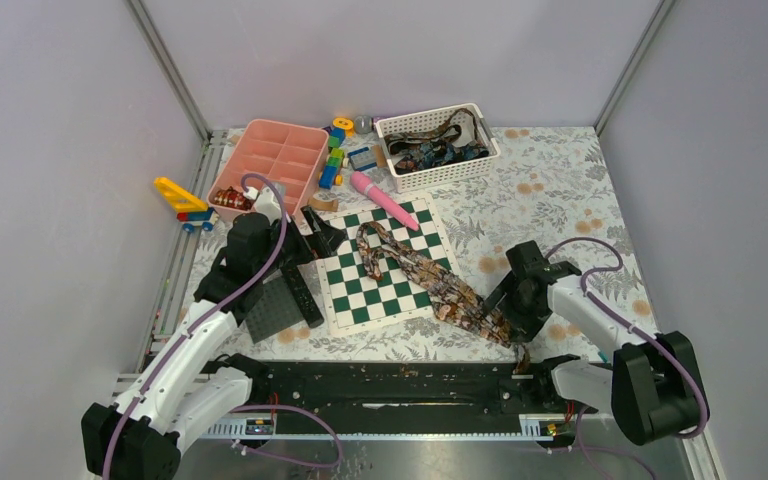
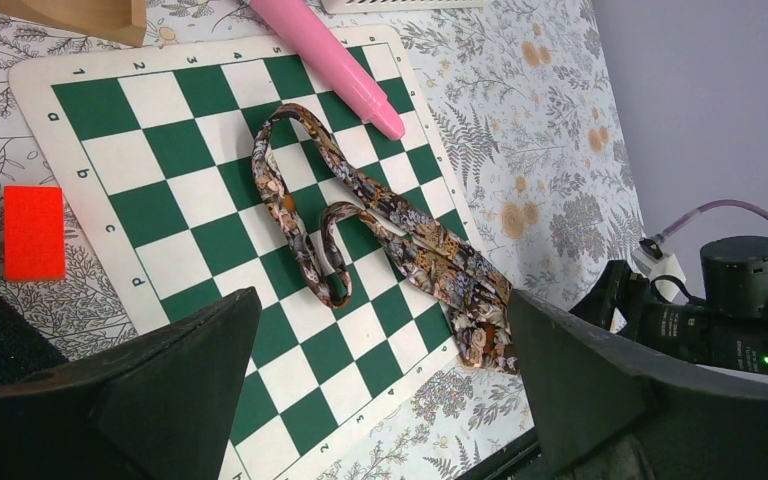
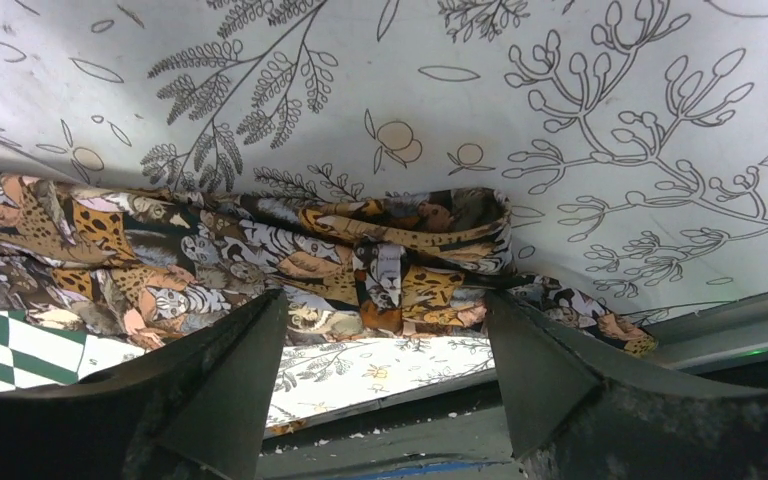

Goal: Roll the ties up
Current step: Flatten out the tie at the center of the board.

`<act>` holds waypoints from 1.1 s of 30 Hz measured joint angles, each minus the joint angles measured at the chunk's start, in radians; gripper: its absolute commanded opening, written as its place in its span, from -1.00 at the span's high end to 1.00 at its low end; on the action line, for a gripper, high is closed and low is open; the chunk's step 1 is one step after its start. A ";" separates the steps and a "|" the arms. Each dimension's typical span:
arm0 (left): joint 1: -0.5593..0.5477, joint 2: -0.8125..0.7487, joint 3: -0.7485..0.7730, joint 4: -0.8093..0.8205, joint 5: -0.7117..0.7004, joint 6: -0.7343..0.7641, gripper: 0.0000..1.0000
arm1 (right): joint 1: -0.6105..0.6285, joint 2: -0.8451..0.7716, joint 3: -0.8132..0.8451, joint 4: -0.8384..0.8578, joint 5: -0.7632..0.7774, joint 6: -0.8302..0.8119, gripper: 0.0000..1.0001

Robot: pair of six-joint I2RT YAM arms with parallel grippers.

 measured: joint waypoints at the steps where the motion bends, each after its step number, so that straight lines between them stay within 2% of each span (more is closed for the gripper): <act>1: 0.000 0.000 0.000 0.000 0.000 0.000 -0.96 | 0.000 0.014 -0.005 0.009 -0.001 -0.001 -0.49; 6: 0.000 -0.002 0.000 0.000 0.000 0.000 -0.96 | 0.000 0.036 0.000 -0.004 0.007 -0.015 -0.10; 10: 0.000 -0.002 0.000 0.000 0.000 0.000 -0.96 | 0.000 0.027 -0.003 -0.008 0.021 -0.023 0.56; 14: 0.000 -0.002 0.000 0.000 0.000 0.000 -0.96 | 0.000 -0.018 -0.007 0.016 0.034 -0.026 1.00; 19: 0.000 -0.002 0.000 0.001 0.000 0.000 -0.96 | 0.001 -0.055 0.002 0.021 0.048 -0.037 1.00; 23: 0.000 -0.002 0.000 0.001 0.000 0.000 -0.97 | 0.001 -0.087 0.081 -0.030 0.073 -0.069 1.00; 29: 0.000 -0.002 0.000 0.001 -0.001 0.001 -0.98 | 0.001 -0.190 0.379 -0.106 0.159 -0.148 1.00; 33: 0.000 0.006 0.000 0.019 0.000 -0.006 -0.98 | 0.001 -0.194 0.578 -0.148 0.203 -0.207 1.00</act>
